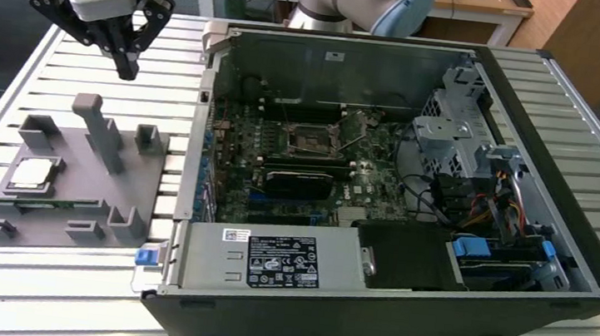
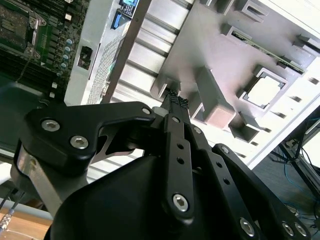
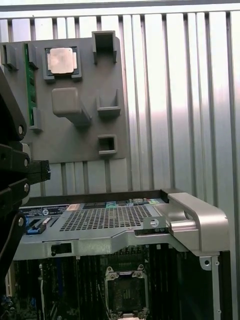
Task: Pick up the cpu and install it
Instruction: 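Reach for the cpu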
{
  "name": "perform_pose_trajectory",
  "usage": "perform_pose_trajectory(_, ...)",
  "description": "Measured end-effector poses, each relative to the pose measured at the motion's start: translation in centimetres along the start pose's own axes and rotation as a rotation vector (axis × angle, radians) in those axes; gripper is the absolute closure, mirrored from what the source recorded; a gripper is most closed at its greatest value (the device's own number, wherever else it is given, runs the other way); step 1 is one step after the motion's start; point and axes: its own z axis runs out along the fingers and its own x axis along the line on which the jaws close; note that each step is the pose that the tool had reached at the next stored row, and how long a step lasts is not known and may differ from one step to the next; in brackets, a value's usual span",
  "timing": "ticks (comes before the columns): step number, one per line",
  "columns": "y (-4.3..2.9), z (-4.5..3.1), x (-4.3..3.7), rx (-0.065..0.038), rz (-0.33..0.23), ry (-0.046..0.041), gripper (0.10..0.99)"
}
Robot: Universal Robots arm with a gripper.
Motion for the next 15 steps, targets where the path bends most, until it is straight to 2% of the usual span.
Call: perform_pose_trajectory(15,-0.12,0.1,1.51,0.0,0.0,0.0,0.98)
